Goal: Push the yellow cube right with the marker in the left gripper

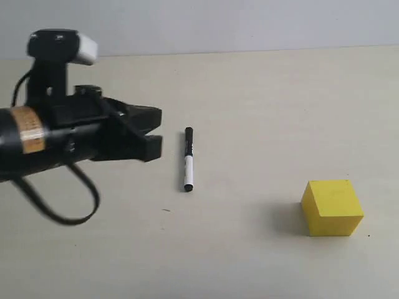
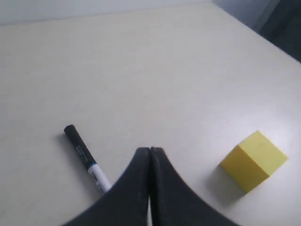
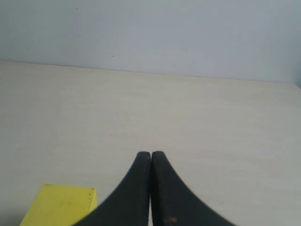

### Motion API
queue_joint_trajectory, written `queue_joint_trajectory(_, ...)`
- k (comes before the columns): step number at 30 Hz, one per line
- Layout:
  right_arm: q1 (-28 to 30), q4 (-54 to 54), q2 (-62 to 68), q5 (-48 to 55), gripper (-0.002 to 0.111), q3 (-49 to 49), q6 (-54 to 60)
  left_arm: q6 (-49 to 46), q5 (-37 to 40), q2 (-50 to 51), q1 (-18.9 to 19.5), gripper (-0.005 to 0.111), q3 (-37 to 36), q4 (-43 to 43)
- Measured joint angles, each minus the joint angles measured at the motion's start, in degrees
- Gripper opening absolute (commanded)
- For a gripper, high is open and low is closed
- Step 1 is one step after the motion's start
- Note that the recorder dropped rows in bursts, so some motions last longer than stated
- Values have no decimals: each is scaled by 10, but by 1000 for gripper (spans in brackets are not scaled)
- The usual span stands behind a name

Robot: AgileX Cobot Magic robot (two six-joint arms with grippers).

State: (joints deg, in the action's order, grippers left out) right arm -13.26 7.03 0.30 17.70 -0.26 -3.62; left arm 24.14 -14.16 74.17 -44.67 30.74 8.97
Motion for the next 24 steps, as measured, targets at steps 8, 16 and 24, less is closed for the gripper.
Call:
queue_joint_trajectory(8, 0, 0, 0, 0, 0, 0, 0, 0, -23, -161, 0, 0, -90, 6)
queue_joint_trajectory(16, 0, 0, 0, 0, 0, 0, 0, 0, -23, -164, 0, 0, -91, 7)
queue_joint_trajectory(24, 0, 0, 0, 0, 0, 0, 0, -1, -13, -190, 33, 0, -91, 14)
